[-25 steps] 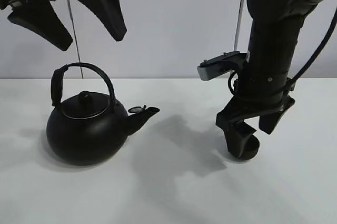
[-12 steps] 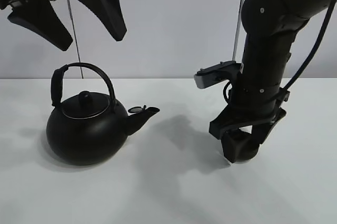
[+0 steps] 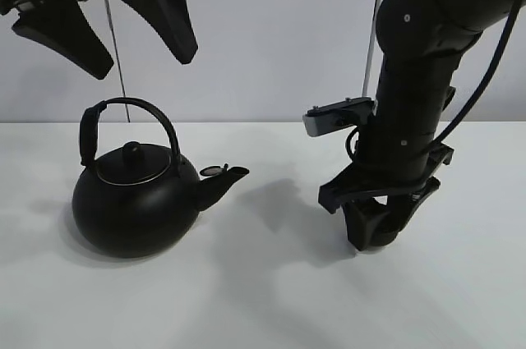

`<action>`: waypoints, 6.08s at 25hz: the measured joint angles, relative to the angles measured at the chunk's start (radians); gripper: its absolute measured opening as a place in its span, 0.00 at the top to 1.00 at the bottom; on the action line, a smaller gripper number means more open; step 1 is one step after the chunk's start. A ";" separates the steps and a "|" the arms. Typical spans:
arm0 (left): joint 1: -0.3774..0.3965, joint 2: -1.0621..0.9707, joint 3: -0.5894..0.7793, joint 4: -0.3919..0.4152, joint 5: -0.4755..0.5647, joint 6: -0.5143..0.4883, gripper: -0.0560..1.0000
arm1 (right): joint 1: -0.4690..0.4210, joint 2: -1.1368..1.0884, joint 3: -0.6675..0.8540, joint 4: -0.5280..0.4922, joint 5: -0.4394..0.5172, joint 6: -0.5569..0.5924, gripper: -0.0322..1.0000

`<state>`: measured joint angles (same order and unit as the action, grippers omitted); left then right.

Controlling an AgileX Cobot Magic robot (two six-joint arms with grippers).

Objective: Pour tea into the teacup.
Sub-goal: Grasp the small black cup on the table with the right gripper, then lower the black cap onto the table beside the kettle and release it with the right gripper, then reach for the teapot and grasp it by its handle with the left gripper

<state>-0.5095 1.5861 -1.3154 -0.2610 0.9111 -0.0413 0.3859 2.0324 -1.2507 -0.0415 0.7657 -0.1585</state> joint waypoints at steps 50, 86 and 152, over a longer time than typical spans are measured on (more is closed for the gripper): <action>0.000 0.000 0.000 0.000 -0.003 0.000 0.37 | 0.154 0.137 -0.257 0.091 0.025 -0.071 0.59; 0.000 0.000 0.000 0.000 -0.005 0.001 0.37 | -0.067 -0.174 -0.257 0.170 0.246 0.208 0.37; 0.280 -0.035 0.923 0.614 -1.675 -0.101 0.37 | -0.070 -0.216 -0.257 0.184 -0.311 0.285 0.37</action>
<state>-0.2292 1.5508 -0.3924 0.3526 -0.7639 -0.1425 0.3157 1.8166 -1.5078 0.1429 0.4545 0.1263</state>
